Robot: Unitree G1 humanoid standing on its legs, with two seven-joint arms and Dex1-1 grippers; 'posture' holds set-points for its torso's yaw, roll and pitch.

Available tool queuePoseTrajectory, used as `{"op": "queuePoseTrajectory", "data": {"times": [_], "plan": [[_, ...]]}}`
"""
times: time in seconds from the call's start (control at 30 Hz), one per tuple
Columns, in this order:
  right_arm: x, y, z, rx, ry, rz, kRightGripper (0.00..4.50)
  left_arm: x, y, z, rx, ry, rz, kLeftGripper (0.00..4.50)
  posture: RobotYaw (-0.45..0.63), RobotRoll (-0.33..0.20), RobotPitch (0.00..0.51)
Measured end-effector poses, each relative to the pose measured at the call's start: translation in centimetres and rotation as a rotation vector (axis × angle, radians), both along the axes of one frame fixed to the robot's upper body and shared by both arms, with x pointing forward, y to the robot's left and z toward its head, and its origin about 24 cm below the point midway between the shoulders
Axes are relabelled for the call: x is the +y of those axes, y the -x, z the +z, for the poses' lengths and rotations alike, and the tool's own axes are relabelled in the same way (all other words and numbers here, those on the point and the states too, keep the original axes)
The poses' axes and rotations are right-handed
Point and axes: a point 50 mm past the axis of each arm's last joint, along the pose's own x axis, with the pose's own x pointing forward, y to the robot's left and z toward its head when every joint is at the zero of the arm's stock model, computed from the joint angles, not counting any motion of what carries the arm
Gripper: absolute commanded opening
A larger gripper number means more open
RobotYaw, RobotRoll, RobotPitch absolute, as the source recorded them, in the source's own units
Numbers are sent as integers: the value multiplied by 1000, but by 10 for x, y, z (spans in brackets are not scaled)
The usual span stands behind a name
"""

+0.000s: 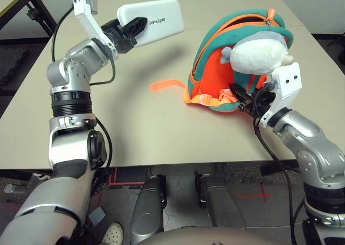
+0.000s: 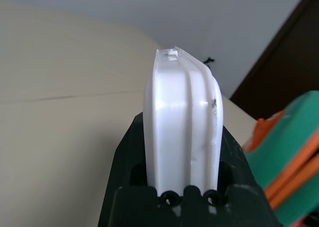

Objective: Put the pencil case into the backpack and zip it.

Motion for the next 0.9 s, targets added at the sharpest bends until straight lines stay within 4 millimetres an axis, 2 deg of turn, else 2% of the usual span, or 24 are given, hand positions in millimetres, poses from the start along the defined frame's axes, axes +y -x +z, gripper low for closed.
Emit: {"op": "queuePoseTrajectory", "data": {"times": [0.1, 0.27, 0.37, 0.63, 0.9], "plan": [[2, -2, -2, -1, 3, 10, 664, 6, 10, 12, -25, -19, -80, 1238, -121, 0, 168], [2, -5, -7, 2, 15, 17, 663, 3, 28, 37, -84, -35, -230, 1238, -118, 0, 169], [2, -6, -8, 2, 18, 16, 663, 4, 37, 43, -90, -62, -285, 1238, -116, 0, 171], [1, -10, -9, 1, 22, 21, 663, -1, 50, 42, -49, -126, -397, 1238, -112, 0, 178], [1, -13, -12, 12, 26, 18, 663, -4, 50, 32, -30, -206, -417, 1237, -116, 0, 180]]}}
